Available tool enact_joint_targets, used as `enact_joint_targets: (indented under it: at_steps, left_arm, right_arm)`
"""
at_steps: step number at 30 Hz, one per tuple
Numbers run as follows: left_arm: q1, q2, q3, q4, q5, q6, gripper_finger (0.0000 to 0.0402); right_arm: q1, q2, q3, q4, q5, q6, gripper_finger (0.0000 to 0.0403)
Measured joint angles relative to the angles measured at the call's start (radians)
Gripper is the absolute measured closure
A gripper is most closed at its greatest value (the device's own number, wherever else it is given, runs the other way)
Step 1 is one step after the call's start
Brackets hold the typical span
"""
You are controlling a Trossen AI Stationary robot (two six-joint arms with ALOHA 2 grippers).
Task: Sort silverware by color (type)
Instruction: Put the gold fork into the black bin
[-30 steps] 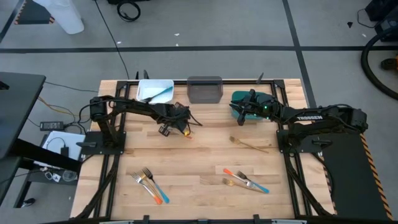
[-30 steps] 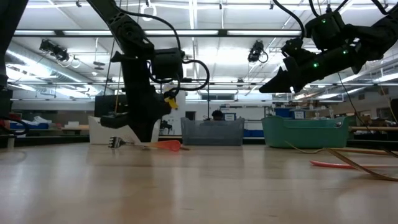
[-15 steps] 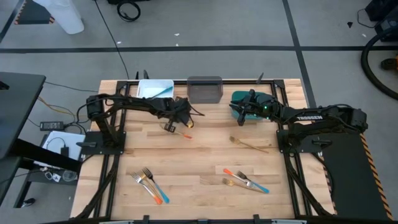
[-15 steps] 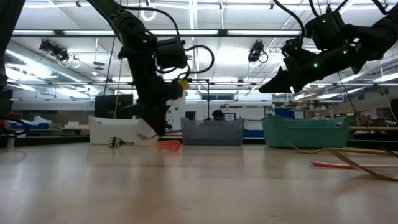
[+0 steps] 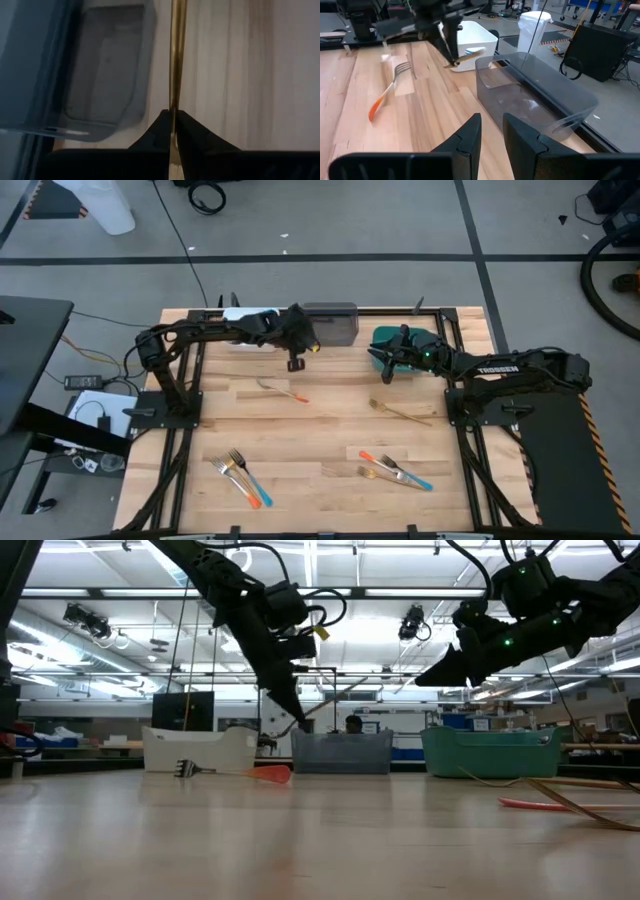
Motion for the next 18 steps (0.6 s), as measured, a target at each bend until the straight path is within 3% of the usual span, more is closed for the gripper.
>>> enact_joint_targets:
  at_steps: [7,18]
  left_arm:
    - [0.048,0.001,0.067,0.035,0.058,-0.166,0.0379]
    - [0.102,0.001,0.067,0.3,0.059,-0.192,0.0379]
  right_arm:
    - [0.0,0.0,0.0,0.014,0.001,-0.008,0.0312]
    - [0.0,0.0,0.0,0.014,0.0,-0.004,0.0312]
